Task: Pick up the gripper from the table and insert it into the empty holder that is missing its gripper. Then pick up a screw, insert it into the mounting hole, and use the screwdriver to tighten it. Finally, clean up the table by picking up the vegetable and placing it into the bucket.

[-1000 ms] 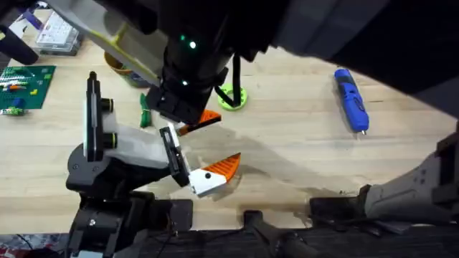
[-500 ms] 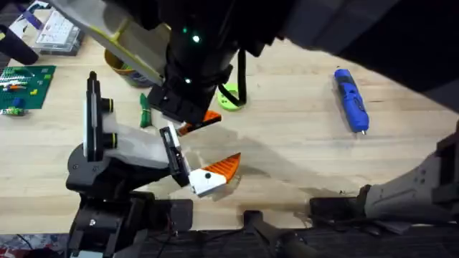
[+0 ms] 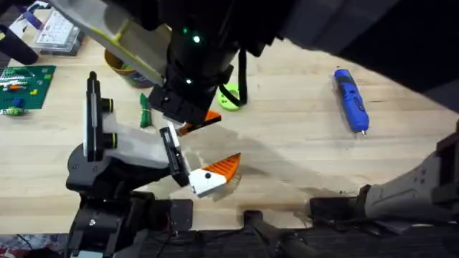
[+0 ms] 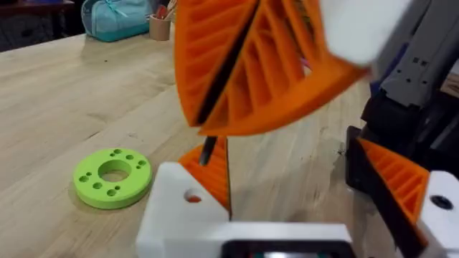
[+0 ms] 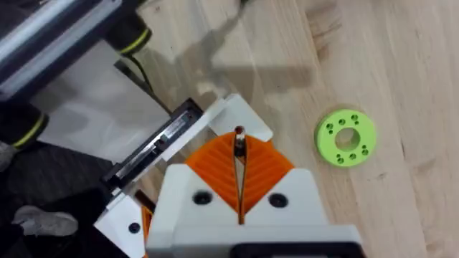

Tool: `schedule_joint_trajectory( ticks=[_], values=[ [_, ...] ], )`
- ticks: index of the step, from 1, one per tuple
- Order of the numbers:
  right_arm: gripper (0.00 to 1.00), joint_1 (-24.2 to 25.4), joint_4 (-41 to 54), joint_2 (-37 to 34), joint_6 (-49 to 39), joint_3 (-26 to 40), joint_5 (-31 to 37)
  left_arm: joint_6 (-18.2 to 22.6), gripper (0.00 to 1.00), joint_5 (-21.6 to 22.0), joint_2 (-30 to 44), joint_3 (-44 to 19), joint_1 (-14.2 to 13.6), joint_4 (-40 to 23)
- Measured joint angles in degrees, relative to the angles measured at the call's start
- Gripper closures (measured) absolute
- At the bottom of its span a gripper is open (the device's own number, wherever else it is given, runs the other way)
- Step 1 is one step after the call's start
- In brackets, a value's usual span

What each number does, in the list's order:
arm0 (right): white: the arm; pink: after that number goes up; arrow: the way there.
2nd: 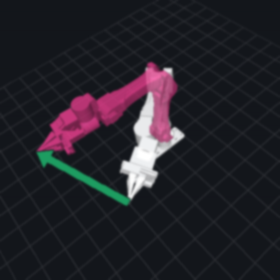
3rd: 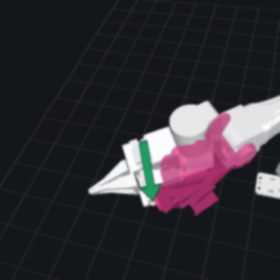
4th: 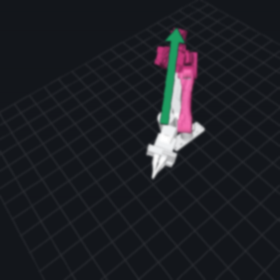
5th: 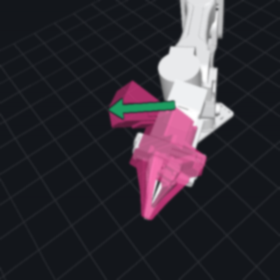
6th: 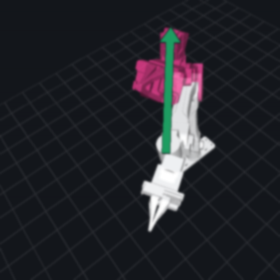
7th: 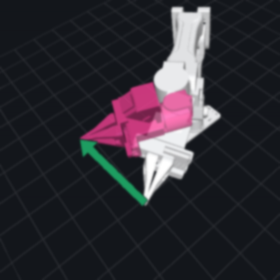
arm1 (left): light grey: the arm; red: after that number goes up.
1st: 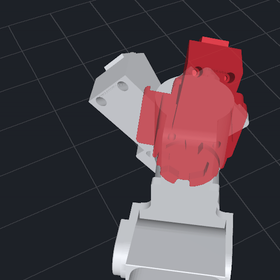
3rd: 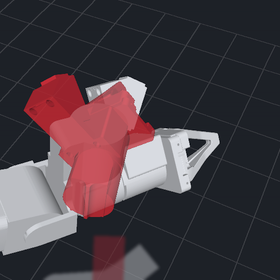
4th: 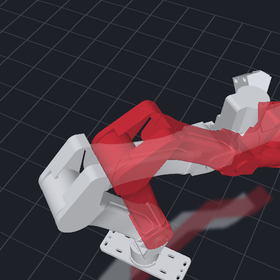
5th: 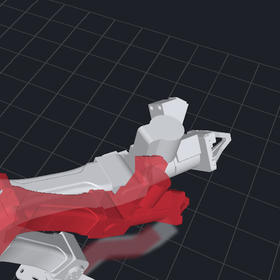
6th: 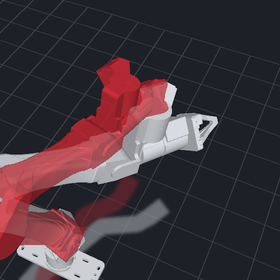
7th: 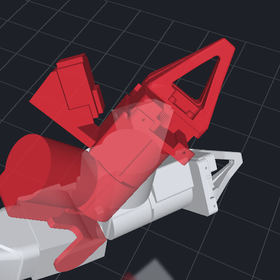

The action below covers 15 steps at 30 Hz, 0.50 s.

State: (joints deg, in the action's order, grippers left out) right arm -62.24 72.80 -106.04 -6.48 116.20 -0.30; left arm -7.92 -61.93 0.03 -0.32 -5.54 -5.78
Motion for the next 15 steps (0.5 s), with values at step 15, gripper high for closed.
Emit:
schedule_joint_trajectory(
  ticks=[15],
  values=[
    [0.994, 0.13, -2.04, -0.31, 0.11, -1.75, -1.07, 0.0, 0.013, 0.02, 0.02, 0.0, 0.0, 0.0]
  ],
)
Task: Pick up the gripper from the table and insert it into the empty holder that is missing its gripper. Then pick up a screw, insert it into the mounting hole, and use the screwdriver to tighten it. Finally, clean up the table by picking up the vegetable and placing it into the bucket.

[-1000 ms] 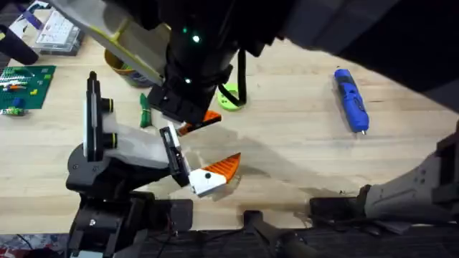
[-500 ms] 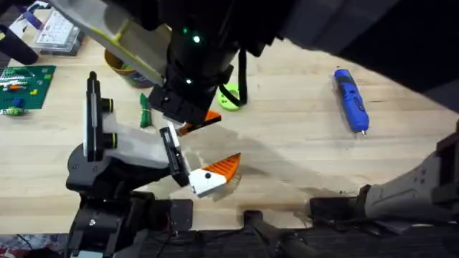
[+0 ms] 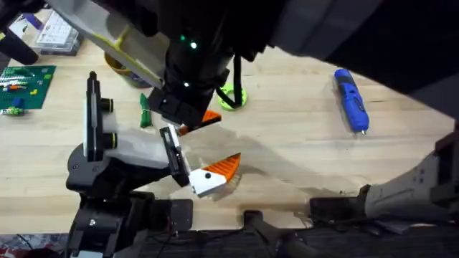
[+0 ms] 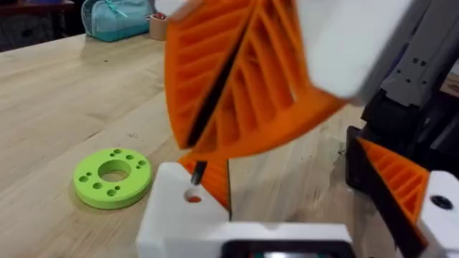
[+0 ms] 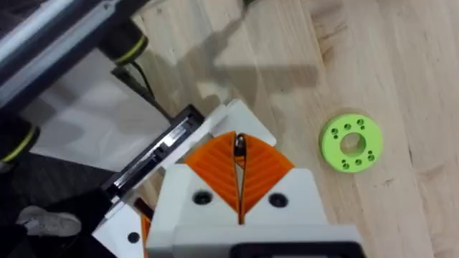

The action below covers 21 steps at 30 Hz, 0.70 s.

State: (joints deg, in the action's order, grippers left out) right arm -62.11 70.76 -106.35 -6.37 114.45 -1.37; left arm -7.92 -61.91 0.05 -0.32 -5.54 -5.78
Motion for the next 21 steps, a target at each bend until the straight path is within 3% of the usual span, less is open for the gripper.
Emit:
schedule_joint_trajectory(
  ticks=[21],
  values=[
    [0.991, 0.94, -0.77, -0.02, 0.13, -3.33, -0.4, -0.02, 0.013, 0.0, -0.02, 0.0, 0.0, -0.02]
  ],
)
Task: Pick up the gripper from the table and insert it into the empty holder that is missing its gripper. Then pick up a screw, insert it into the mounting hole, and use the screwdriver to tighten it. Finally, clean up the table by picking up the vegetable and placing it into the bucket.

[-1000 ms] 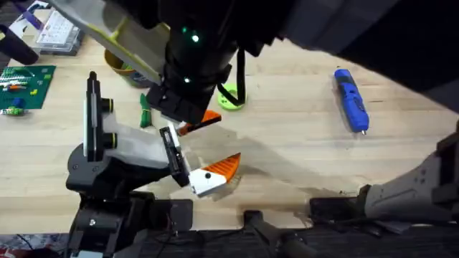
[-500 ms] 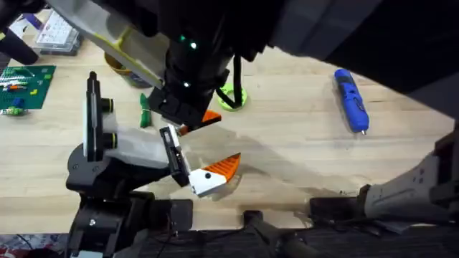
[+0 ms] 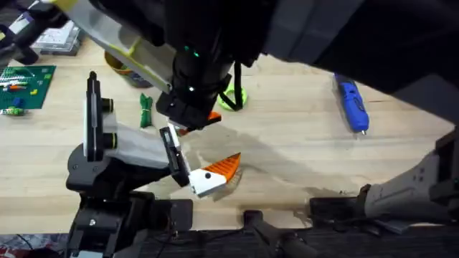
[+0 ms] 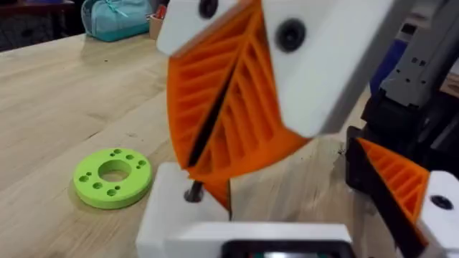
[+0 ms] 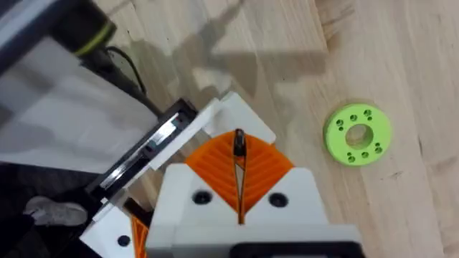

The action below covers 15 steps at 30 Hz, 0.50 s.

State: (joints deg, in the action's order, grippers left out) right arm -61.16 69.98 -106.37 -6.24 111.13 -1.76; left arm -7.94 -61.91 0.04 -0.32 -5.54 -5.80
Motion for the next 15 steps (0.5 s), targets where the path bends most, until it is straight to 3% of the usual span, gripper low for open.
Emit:
schedule_joint_trajectory(
  ticks=[15],
  values=[
    [0.991, 0.24, -1.17, 0.0, 0.22, -0.28, -1.05, 0.02, 0.013, 0.0, 0.02, 0.0, 0.0, 0.02]
  ],
)
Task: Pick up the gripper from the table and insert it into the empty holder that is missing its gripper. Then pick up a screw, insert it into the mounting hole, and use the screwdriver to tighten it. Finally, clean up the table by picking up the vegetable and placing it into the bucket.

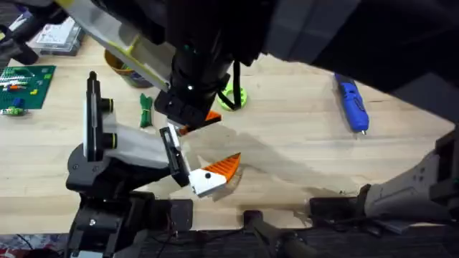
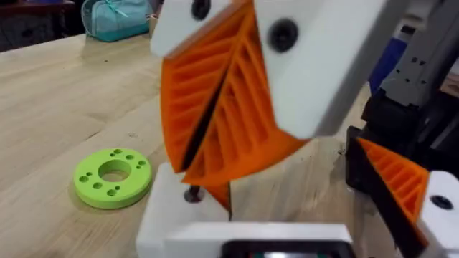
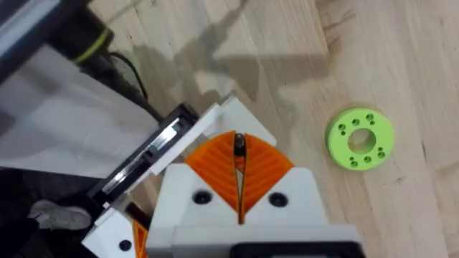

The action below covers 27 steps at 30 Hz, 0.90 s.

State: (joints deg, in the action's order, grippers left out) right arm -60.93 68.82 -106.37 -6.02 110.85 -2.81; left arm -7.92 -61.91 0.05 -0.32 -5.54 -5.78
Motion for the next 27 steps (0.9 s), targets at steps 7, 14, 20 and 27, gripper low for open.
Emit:
schedule_joint_trajectory(
  ticks=[7, 14, 20, 27],
  values=[
    [0.991, 0.0, -0.13, 0.0, 0.02, -0.91, -0.52, -0.13, 0.013, 0.02, 0.0, 0.0, 0.0, -0.04],
    [0.991, 0.04, -1.17, 0.02, 0.04, -2.35, -0.83, -1.16, 0.013, 0.2, 0.02, 0.0, 0.0, -0.02],
    [0.991, 0.11, -1.63, 0.02, 0.04, -2.93, -0.91, -1.35, 0.012, 0.22, 0.04, 0.0, 0.0, -0.02],
    [0.991, 0.11, -4.13, 0.02, 0.04, -3.25, -1.09, -1.14, 0.014, 0.13, 0.04, 0.0, 0.0, -0.02]
  ],
)
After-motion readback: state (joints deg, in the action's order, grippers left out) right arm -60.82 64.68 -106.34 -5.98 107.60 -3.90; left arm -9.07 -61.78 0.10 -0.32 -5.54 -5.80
